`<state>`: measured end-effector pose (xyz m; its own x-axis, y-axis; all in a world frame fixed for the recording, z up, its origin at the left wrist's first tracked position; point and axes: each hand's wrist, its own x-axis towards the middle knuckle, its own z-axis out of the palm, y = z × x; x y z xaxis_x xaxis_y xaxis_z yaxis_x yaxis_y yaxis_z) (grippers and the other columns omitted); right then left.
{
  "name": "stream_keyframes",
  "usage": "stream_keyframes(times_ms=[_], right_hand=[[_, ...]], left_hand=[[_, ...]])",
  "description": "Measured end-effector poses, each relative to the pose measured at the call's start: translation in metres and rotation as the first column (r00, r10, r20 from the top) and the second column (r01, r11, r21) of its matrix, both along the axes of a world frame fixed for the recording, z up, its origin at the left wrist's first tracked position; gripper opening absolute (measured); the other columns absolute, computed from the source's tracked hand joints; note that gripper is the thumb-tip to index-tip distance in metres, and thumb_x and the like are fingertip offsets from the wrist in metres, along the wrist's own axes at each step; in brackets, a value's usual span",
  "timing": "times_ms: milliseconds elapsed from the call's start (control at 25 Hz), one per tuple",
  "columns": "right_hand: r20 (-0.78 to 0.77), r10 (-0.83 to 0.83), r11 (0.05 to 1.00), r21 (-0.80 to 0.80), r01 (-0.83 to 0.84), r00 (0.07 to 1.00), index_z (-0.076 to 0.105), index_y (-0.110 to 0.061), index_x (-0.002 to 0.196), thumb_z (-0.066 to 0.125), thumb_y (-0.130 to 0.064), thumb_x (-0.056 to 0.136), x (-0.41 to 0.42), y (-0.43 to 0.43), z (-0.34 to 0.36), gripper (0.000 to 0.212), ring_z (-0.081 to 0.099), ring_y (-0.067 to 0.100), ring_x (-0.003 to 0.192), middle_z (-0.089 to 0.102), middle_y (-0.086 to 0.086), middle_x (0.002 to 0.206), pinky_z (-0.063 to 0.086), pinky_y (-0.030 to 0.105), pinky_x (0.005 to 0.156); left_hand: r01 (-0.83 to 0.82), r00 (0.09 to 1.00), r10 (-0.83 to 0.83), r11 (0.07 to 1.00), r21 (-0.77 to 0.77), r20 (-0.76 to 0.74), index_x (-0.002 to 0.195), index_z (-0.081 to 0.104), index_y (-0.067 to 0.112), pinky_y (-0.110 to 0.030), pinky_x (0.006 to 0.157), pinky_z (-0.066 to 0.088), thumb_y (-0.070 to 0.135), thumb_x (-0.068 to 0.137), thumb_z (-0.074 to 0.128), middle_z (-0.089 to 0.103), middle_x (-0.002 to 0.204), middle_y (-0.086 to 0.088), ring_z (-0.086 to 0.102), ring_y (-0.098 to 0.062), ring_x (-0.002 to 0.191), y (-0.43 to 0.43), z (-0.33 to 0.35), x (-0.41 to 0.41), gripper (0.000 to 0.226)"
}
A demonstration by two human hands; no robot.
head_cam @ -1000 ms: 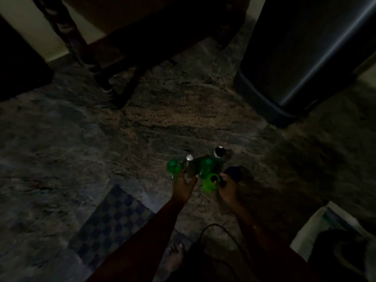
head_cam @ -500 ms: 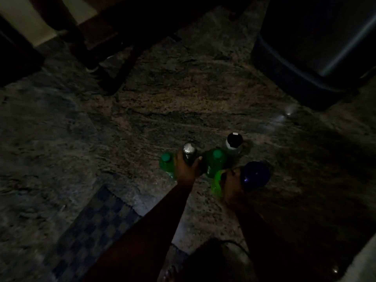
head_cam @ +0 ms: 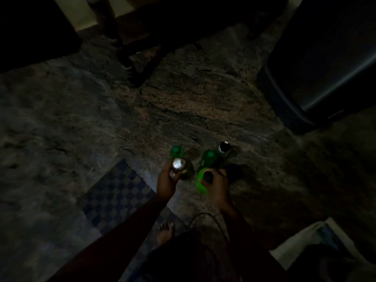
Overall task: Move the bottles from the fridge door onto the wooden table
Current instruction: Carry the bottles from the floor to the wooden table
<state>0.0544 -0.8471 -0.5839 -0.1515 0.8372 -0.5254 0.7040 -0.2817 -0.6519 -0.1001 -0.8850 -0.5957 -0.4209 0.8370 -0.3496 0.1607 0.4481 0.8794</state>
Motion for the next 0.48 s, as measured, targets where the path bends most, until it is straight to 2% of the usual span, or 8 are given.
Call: stream_keyframes(times_ms=[80,160,200,280,320,400,480], right_hand=[[-0.048,0.069,0.996,0.066,-0.066,0.996,0.059,-0.006,0.117,0.066,-0.013,0.081,-0.017,-0.01,0.061,0.038,0.051,0.034,0.115,0.052,0.019,0.124,0.039,0.032,0.096],[-0.101,0.072,0.99,0.13,-0.059,0.992,0.06,-0.005,0.116,0.069,-0.01,0.078,-0.036,-0.019,0.109,0.039,0.053,0.034,0.113,0.05,0.02,0.124,0.042,0.035,0.097],[-0.124,0.061,0.987,0.156,-0.041,0.99,0.061,-0.005,0.114,0.07,-0.01,0.077,-0.046,-0.023,0.132,0.038,0.054,0.034,0.11,0.05,0.02,0.123,0.044,0.037,0.096],[-0.187,0.099,0.975,0.213,-0.059,0.977,0.063,-0.006,0.111,0.071,-0.01,0.077,-0.065,-0.029,0.181,0.035,0.056,0.033,0.106,0.051,0.019,0.12,0.046,0.036,0.093],[-0.23,0.116,0.972,0.228,-0.062,0.966,0.064,-0.007,0.11,0.071,-0.009,0.077,-0.073,-0.031,0.199,0.034,0.056,0.032,0.106,0.051,0.018,0.118,0.046,0.035,0.092],[-0.301,0.181,0.955,0.282,-0.093,0.936,0.064,-0.008,0.109,0.07,-0.008,0.077,-0.093,-0.026,0.234,0.033,0.058,0.031,0.104,0.05,0.012,0.111,0.046,0.03,0.087],[-0.347,0.225,0.937,0.332,-0.105,0.911,0.065,-0.009,0.108,0.07,-0.008,0.077,-0.11,-0.012,0.259,0.032,0.059,0.027,0.101,0.048,0.006,0.105,0.045,0.026,0.085]], left_hand=[[-0.02,0.999,0.019,1.0,0.023,0.051,0.121,0.053,0.004,-0.035,0.096,0.045,0.019,0.075,0.072,0.06,0.119,-0.013,0.055,-0.027,0.115,-0.022,0.061,-0.012,0.052],[-0.016,0.999,0.013,0.998,0.057,0.048,0.119,0.053,0.011,-0.04,0.097,0.046,0.038,0.068,0.074,0.06,0.118,-0.009,0.056,-0.026,0.114,-0.037,0.115,-0.029,0.062],[-0.028,0.999,0.026,0.998,0.053,0.033,0.118,0.054,0.012,-0.039,0.096,0.046,0.04,0.064,0.074,0.061,0.118,-0.009,0.057,-0.025,0.113,-0.046,0.135,-0.037,0.065],[-0.093,0.996,0.093,0.991,0.096,0.012,0.118,0.054,0.013,-0.032,0.096,0.046,0.021,0.07,0.076,0.061,0.122,-0.014,0.058,-0.018,0.112,-0.064,0.178,-0.057,0.054],[-0.11,0.994,0.11,0.985,0.129,0.013,0.117,0.053,0.015,-0.025,0.094,0.047,0.011,0.072,0.074,0.06,0.123,-0.014,0.059,-0.007,0.109,-0.072,0.194,-0.066,0.05],[-0.145,0.989,0.146,0.968,0.205,0.01,0.118,0.053,0.013,-0.009,0.088,0.046,0.004,0.074,0.071,0.059,0.12,-0.007,0.057,0.015,0.097,-0.076,0.224,-0.091,0.048],[-0.177,0.984,0.177,0.952,0.25,0.023,0.119,0.052,0.008,-0.004,0.084,0.045,-0.003,0.076,0.067,0.058,0.116,0.0,0.056,0.021,0.092,-0.067,0.249,-0.112,0.046]])
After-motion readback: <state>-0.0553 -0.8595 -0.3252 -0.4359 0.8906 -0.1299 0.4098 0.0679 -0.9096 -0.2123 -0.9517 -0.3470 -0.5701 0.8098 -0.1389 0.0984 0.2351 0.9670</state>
